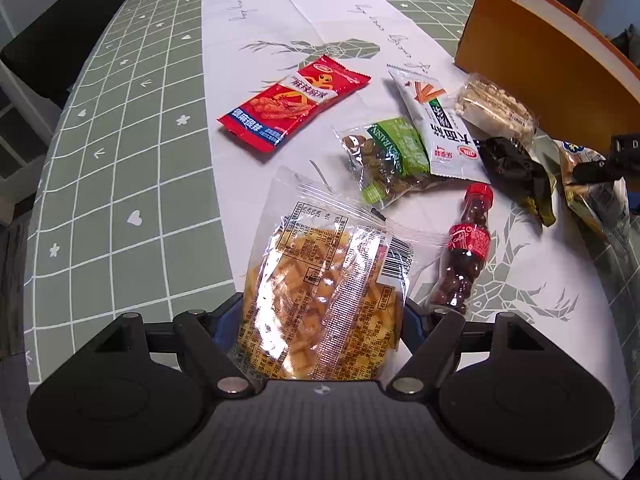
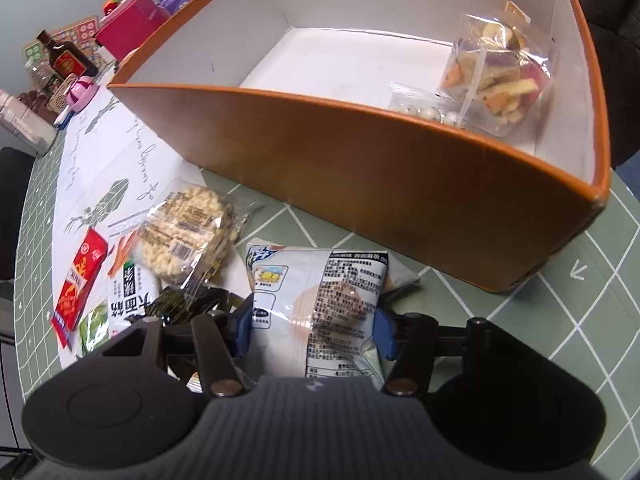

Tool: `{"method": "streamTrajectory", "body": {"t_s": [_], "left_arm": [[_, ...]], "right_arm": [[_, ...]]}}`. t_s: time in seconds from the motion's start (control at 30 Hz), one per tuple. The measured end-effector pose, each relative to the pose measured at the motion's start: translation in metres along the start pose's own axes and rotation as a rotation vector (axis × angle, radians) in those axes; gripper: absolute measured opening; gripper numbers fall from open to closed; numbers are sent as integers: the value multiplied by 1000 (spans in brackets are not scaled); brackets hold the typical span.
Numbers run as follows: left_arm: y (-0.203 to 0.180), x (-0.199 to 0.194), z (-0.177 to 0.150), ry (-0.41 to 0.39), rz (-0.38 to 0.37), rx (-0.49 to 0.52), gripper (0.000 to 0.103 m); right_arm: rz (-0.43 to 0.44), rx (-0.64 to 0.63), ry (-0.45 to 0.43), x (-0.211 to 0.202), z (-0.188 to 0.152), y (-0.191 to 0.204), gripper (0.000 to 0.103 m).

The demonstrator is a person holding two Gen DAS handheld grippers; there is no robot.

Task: Organize snacks
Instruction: 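Grasp the waffle biscuit bag with left tool while right tool grasps the large printed bag, then lift both bags and carry them over the orange box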

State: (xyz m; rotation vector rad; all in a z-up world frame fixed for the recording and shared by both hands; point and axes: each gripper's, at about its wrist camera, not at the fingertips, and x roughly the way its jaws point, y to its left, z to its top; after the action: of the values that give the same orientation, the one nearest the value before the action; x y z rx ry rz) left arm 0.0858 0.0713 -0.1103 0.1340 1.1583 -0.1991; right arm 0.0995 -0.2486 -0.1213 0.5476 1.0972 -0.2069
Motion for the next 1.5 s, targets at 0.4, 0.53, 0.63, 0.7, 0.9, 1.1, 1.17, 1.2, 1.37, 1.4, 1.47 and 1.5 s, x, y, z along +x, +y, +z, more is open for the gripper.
{"method": "streamTrajectory", "body": {"t_s": [0.4, 0.53, 0.63, 0.7, 0.9, 1.1, 1.17, 1.2, 1.37, 1.4, 1.47, 1.5], "left_arm": [[-10, -35, 6, -43, 1, -17, 88], [-19, -44, 11, -60, 2, -4, 88], [-25, -51, 14, -76, -7, -2, 88], [-31, -55, 17, -83, -15, 7, 88], [-51, -65, 27, -107, -31, 42, 88], [-74, -70, 40, -123, -61, 83, 88], [-83, -71, 45, -129, -73, 101, 88], [-87, -70, 48, -131, -79, 112, 88], [-114, -63, 62, -130, -111, 169, 88], [-119, -63, 65, -132, -119, 179, 88], [-130, -63, 72, -139, -136, 202, 88], [-135, -64, 76, -144, -141, 215, 88]], "right_arm": [[95, -51, 30, -43, 7, -2, 55], [116, -77, 8, -59, 10, -1, 55], [128, -75, -4, -69, 11, -3, 56], [133, -76, -12, -75, 11, -6, 56], [141, -100, -34, -91, 12, -11, 56], [143, -148, -74, -110, 14, -15, 55], [139, -162, -88, -116, 15, -18, 56], [137, -165, -94, -118, 16, -19, 55], [132, -158, -107, -123, 21, -30, 55], [130, -153, -108, -124, 23, -32, 55], [128, -147, -112, -126, 25, -37, 55], [127, -149, -117, -127, 26, -39, 55]]}}
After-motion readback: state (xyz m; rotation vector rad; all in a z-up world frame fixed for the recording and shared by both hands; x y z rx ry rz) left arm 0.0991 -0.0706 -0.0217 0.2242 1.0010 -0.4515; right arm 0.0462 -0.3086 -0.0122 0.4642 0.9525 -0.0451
